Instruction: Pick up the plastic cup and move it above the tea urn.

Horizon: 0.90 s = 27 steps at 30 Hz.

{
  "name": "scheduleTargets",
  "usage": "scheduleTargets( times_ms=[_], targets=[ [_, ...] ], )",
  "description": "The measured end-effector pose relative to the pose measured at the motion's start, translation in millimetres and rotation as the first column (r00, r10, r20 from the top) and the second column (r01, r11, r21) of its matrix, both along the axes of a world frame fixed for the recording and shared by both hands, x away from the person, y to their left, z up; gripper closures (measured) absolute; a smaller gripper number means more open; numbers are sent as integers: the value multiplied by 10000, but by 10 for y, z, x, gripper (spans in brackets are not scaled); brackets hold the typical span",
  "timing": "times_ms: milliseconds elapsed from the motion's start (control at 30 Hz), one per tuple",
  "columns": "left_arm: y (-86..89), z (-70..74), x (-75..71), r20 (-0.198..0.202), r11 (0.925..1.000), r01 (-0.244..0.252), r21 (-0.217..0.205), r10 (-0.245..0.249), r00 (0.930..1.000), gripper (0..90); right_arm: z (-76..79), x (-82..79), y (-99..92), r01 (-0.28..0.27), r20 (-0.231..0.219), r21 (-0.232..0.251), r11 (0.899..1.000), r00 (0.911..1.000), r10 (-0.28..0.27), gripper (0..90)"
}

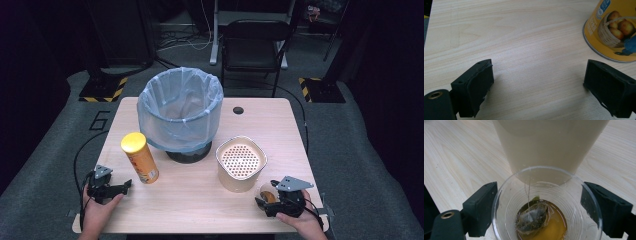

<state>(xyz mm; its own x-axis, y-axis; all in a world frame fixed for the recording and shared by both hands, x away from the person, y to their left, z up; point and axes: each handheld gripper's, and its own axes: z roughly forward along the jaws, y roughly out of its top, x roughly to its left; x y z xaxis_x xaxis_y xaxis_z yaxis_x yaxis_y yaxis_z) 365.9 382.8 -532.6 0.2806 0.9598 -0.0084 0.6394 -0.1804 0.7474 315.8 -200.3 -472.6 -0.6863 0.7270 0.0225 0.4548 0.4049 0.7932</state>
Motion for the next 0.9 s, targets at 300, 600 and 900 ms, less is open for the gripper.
scheduleTargets(
  times_ms=[300,600,900],
  targets=[
    [-1,-1,0,-3,10000,-5,-16,5,10000,88,-106,-6,-39,-174,-195,-99,9998,9997,172,230],
    [-3,0,3,-15,10000,13,-44,-13,10000,88,-107,-13,-40,-180,3,-189,9997,9998,180,264],
    [-3,0,3,-15,10000,16,-41,-16,10000,88,-70,-10,-45,4,432,-493,9988,9991,18,284]
  ],
)
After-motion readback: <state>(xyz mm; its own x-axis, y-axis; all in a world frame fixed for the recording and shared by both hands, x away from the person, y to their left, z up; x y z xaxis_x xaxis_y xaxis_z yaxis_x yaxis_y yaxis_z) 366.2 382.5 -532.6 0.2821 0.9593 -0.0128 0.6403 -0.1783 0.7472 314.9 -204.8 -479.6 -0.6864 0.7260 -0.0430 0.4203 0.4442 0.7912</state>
